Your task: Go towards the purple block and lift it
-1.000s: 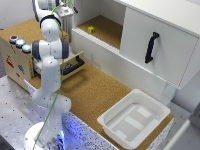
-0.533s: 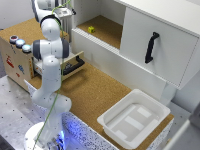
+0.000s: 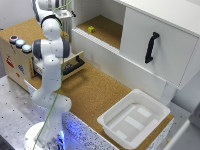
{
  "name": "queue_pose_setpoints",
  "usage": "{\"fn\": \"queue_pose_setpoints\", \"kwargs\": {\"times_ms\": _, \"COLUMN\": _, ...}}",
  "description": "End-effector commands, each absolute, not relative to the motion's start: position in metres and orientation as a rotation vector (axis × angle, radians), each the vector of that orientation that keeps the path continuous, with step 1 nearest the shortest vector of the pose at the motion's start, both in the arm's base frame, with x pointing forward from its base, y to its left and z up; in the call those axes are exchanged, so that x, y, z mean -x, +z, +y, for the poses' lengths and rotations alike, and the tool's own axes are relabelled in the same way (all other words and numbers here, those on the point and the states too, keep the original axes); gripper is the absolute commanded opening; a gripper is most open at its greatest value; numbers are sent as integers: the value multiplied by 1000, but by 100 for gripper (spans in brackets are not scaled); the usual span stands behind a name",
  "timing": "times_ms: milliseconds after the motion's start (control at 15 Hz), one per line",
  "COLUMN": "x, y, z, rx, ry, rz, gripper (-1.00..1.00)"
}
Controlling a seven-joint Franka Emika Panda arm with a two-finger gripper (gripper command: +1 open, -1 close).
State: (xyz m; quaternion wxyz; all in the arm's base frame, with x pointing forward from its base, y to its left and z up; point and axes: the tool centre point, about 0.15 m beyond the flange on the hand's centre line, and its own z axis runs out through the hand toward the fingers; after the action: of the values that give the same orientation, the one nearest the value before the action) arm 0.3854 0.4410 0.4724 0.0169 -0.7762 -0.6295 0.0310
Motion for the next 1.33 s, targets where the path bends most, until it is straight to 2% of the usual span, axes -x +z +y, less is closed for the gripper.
{"fn": "queue_pose_setpoints", "kwargs": {"times_ms": 0, "x": -401, "y": 461, "z": 444, "rx": 2376, "ry": 173, "rz": -1854, "gripper": -100}}
{"fn": "queue_pose_setpoints", "kwargs": {"times_ms": 267, "x": -401, "y": 462, "z": 439, "rx": 2400, "ry": 148, "rz": -1809, "gripper": -100}}
{"fn": "queue_pose_setpoints", "kwargs": {"times_ms": 800, "x": -397, "y": 502, "z": 380, "rx": 2526, "ry": -87, "rz": -1639, "gripper": -100}}
{"fn": "queue_pose_setpoints", "kwargs": {"times_ms": 1267, "x": -366, "y": 459, "z": 324, "rx": 2672, "ry": -6, "rz": -1497, "gripper": -100}}
